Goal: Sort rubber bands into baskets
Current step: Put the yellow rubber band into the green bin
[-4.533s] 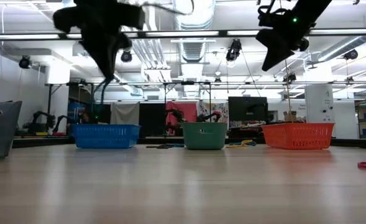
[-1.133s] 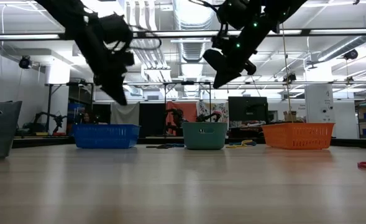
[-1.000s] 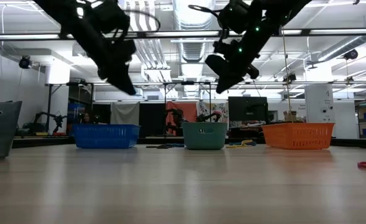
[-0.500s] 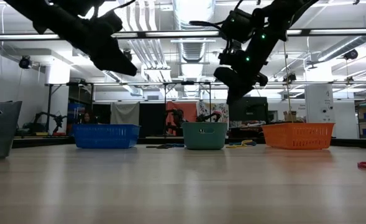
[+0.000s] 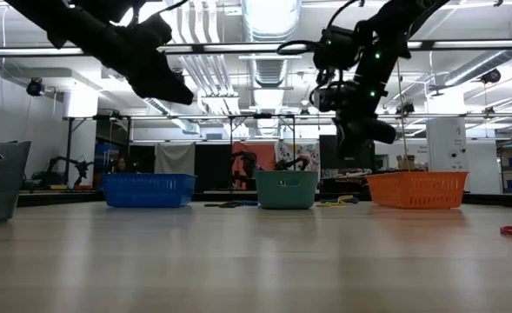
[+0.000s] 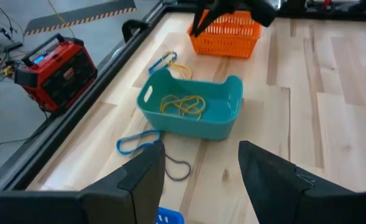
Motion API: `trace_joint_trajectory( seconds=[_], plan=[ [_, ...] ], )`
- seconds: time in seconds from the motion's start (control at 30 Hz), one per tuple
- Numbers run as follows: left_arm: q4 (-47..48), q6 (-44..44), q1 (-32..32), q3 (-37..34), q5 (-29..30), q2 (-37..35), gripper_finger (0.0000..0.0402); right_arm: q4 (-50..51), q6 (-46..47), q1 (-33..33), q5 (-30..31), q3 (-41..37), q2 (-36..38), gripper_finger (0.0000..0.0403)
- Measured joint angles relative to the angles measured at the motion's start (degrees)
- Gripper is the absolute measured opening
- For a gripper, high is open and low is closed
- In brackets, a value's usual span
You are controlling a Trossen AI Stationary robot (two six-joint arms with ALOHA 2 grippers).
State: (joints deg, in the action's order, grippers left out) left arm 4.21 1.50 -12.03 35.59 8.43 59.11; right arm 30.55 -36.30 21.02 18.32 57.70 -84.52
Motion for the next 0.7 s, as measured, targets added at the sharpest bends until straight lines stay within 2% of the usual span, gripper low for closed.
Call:
trace_joint_trajectory(
  seconds=[0.13,0.3,0.7],
  plan=[
    [-1.7,0.0,0.0,-0.1,0.0,0.0,0.0188,0.0,-2.5,4.1,-9.9,-0.2,0.0,0.001],
    [-1.9,0.0,0.0,-0.1,0.0,0.0,0.0188,-1.0,2.0,8.0,-15.2,-0.2,0.0,0.0026],
    [-2.6,0.0,0.0,-0.1,0.0,0.2,0.0188,-3.8,13.5,8.4,-17.3,-0.2,-2.0,0.0136]
  ],
)
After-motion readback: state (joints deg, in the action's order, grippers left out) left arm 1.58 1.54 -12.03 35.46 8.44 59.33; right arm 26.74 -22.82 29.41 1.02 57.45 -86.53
